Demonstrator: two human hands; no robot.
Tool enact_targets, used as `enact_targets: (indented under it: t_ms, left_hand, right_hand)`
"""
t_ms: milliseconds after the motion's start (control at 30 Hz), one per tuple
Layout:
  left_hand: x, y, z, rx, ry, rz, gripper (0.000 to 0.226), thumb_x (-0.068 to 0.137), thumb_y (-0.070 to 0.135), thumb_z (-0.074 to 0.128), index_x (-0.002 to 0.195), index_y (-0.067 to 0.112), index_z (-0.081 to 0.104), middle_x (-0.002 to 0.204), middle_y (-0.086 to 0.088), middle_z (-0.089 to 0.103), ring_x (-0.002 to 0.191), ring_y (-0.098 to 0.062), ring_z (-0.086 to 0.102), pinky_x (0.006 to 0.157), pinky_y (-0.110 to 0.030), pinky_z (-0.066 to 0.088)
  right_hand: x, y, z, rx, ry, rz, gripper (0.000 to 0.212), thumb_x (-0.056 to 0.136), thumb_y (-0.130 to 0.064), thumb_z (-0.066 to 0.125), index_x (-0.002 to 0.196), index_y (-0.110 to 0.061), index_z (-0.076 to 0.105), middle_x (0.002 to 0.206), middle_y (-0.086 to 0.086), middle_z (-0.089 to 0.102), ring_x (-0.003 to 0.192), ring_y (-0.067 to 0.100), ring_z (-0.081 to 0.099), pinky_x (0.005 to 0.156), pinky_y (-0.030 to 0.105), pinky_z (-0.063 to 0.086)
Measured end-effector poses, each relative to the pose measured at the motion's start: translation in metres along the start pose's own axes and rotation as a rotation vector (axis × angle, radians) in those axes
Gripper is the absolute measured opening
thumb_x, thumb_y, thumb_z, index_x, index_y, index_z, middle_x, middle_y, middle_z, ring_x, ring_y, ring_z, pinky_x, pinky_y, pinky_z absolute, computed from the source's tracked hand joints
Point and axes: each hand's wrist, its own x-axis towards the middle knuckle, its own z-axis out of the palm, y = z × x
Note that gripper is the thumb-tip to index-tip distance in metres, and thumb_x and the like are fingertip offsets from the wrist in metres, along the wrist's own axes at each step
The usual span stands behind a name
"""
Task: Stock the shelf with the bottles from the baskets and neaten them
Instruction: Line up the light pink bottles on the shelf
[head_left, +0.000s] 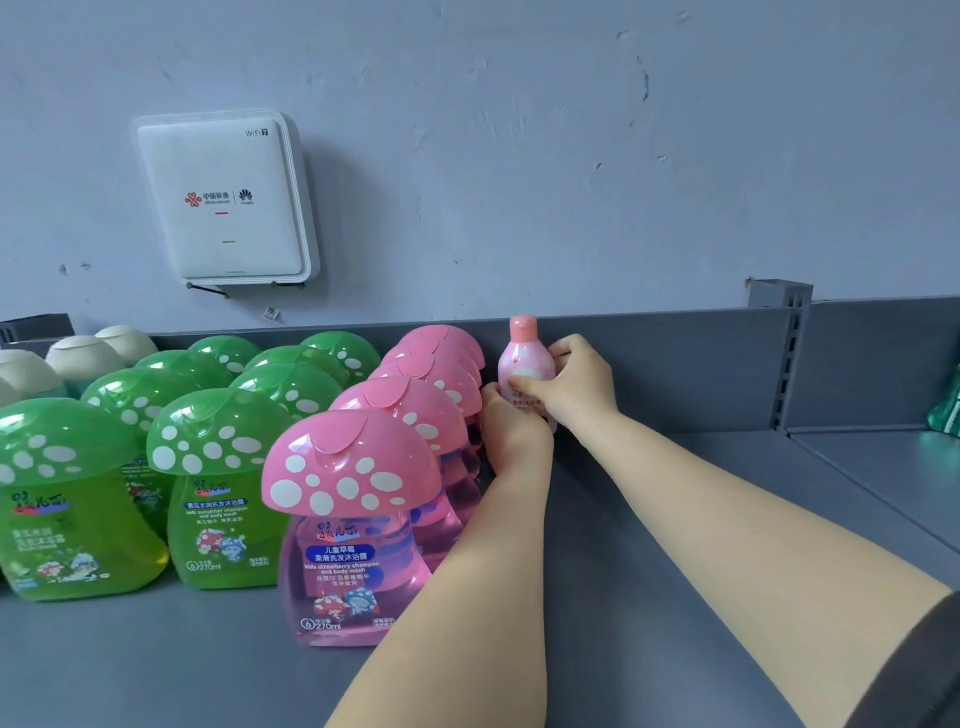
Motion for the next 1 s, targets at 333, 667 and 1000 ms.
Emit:
enact_targets:
  t_ms: [333, 667, 1000]
  left_hand:
    - [-0.004, -0.002, -0.001, 0.101, -0.048, -0.035, 0.017, 0.085, 0.014, 0.054, 0.091, 0.018, 0.04, 0.104, -0.014, 0.059, 0.093, -0.034, 0.062, 0.084, -0.047, 0.053]
    - [-0.024, 0.015, -0.01, 0.302, 0.011, 0.236, 0.014, 0.089, 0.011, 0.048, 0.103, 0.012, 0.05, 0.097, -0.005, 0.056, 0.087, -0.026, 0.058, 0.073, -0.03, 0.045]
    - [-0.051, 0.041, -0.017, 0.424, -0.077, 0.453, 0.019, 0.091, 0.015, 0.038, 0.104, 0.009, 0.05, 0.109, -0.008, 0.054, 0.089, -0.024, 0.051, 0.064, -0.029, 0.039]
  right_hand:
    - [-0.004, 0.012, 0.003, -0.046, -0.038, 0.008, 0.047, 0.071, -0.026, 0.078, 0.103, -0.011, 0.048, 0.095, 0.002, 0.061, 0.081, 0.019, 0.06, 0.058, 0.027, 0.047]
    - [-0.008, 0.004, -0.011, -0.091, -0.1, 0.016, 0.065, 0.071, -0.044, 0.077, 0.117, -0.011, 0.045, 0.109, 0.001, 0.056, 0.093, 0.016, 0.057, 0.07, 0.026, 0.047]
    - [-0.032, -0.036, -0.104, -0.366, 0.041, -0.209, 0.019, 0.09, -0.025, 0.058, 0.104, -0.013, 0.059, 0.091, -0.004, 0.058, 0.083, 0.016, 0.055, 0.075, 0.029, 0.046]
